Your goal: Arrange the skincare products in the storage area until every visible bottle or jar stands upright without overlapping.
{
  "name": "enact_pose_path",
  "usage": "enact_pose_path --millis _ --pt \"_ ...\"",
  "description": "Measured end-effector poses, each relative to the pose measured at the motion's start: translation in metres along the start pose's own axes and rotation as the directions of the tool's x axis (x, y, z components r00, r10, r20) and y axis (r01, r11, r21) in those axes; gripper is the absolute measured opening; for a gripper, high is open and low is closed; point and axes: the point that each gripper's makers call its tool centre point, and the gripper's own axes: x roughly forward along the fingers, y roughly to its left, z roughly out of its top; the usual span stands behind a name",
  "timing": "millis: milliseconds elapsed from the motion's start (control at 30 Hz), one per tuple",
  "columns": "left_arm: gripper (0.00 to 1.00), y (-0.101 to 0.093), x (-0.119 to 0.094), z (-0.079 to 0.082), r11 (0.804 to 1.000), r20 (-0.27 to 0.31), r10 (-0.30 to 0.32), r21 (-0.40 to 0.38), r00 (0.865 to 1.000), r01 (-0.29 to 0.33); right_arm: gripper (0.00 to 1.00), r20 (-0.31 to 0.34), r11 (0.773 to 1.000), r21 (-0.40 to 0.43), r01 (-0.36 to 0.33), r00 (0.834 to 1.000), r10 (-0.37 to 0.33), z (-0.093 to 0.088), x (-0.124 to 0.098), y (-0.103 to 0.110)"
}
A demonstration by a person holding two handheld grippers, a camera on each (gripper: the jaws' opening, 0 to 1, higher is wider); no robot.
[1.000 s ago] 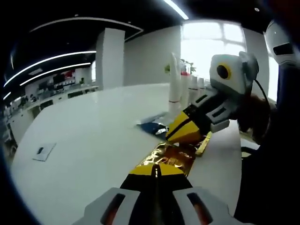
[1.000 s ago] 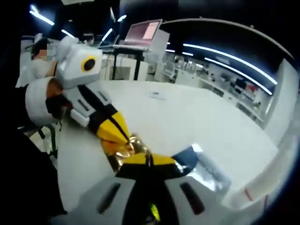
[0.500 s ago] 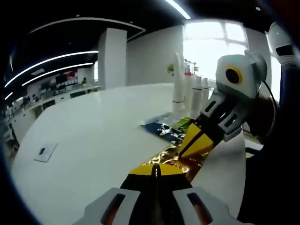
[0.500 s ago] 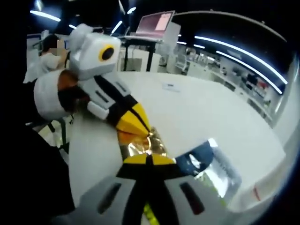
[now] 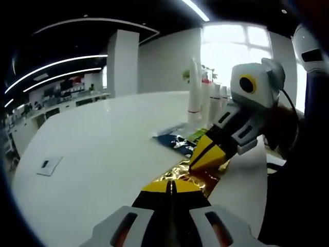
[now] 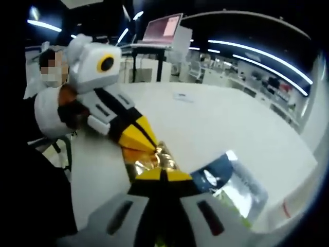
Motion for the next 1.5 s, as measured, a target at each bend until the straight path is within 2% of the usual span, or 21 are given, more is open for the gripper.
enact_pose_path --millis 367,500,533,600,733,900,1133,1233,1300,1500 --pt "0.01 -0.001 0.000 0.000 1.000 0.003 -0.017 -0.019 1.000 0.017 0.00 0.007 1.000 0.019 -0.011 1.000 0.011 0.000 0.001 -0.002" --pt "0.03 -0.001 0.000 0.001 0.996 0.007 -0.037 -0.078 0.999 0.037 0.00 0.011 0.998 0.056 -0.015 1.000 0.014 0.002 0.002 -0.005" --pt "0.03 -0.001 0.000 0.003 0.996 0.009 -0.034 -0.078 0.999 0.035 0.00 0.056 0.999 0.047 -0.005 0.998 0.002 0.010 0.001 -0.008" --pt "0.04 0.002 -0.003 0.007 0.997 0.026 -0.020 -0.074 0.999 0.022 0.00 0.093 0.999 0.052 -0.003 0.996 -0.002 0.021 -0.002 -0.011" --pt "0.06 0.009 -0.010 0.018 0.993 0.077 -0.018 -0.117 0.997 0.027 0.00 0.129 0.999 0.045 0.005 0.992 -0.011 0.038 -0.003 -0.019" --pt "0.12 0.024 -0.021 0.025 0.981 0.128 0.015 -0.192 0.992 0.010 0.03 0.134 0.999 0.047 -0.008 0.991 0.002 0.046 0.006 -0.021" --pt "0.21 0.052 -0.033 0.022 0.974 0.119 0.091 -0.216 0.989 -0.064 0.09 0.143 0.997 0.070 -0.039 0.989 0.028 0.054 0.023 -0.024" --pt "0.28 0.068 -0.039 0.022 0.967 0.125 0.146 -0.227 0.981 -0.115 0.14 0.154 0.997 0.074 -0.036 0.988 0.025 0.059 0.029 -0.029" --pt "0.30 0.076 -0.043 0.022 0.961 0.135 0.162 -0.246 0.977 -0.125 0.15 0.161 0.996 0.082 -0.048 0.986 0.034 0.063 0.035 -0.032" --pt "0.39 0.109 -0.059 0.016 0.932 0.151 0.252 -0.305 0.956 -0.197 0.19 0.152 0.994 0.064 -0.090 0.985 0.079 0.071 0.053 -0.033"
